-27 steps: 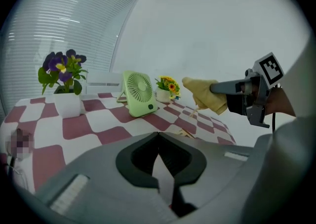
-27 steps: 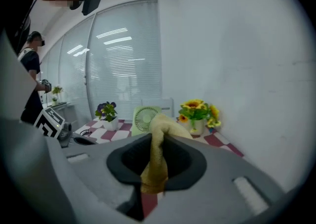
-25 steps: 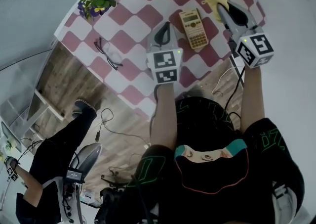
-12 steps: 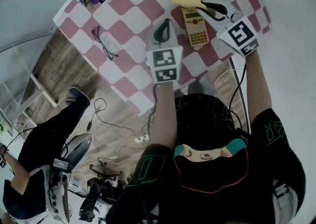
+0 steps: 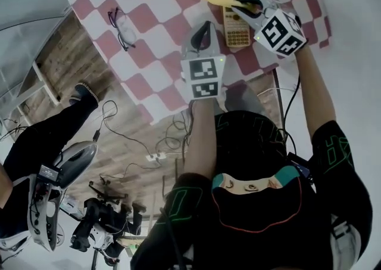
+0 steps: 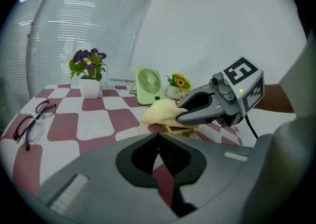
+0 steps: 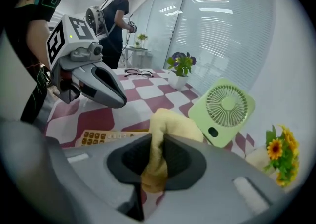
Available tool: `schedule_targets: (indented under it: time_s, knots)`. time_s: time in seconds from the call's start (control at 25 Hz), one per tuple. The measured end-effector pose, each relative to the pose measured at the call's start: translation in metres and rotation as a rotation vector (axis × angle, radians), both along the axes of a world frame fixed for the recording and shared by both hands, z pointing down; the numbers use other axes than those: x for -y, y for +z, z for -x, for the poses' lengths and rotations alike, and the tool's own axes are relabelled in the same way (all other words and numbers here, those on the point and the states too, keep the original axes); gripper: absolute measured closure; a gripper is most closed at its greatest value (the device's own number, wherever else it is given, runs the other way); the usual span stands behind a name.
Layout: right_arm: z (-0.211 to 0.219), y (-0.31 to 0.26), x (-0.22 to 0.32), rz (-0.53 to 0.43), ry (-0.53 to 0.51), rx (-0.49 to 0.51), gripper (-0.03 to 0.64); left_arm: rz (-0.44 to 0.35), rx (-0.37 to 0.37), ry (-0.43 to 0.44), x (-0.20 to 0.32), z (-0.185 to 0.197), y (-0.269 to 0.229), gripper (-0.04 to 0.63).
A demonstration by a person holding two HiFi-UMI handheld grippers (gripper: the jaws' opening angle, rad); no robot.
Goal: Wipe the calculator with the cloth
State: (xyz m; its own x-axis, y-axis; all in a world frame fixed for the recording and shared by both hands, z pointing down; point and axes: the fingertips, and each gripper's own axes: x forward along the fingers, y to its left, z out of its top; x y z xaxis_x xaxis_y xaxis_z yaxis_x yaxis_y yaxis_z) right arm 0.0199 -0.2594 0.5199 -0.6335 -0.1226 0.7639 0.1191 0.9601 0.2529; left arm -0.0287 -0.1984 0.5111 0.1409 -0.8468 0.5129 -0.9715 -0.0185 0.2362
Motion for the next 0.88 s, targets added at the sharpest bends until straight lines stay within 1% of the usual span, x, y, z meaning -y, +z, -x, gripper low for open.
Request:
schedule_targets:
  time_s: [0.24, 0.48, 0.88]
  knots:
    - [-0.01, 0.008, -0.018, -0.024, -0.11, -0.088, 0.551, 0.006, -0.004, -0.044, -0.011, -0.012, 0.007, 0.584]
    - [-0.017, 0.003, -0.04, -0.021, -0.175, -0.074, 0.552, 0.002, 0.006, -0.096, -0.026, -0.017, 0.002, 0.586]
    - [-0.035, 0.002, -0.072, -0.019, -0.234, -0.079, 0.551, -0.024, 0.03, -0.197, -0.043, -0.01, -0.006, 0.586]
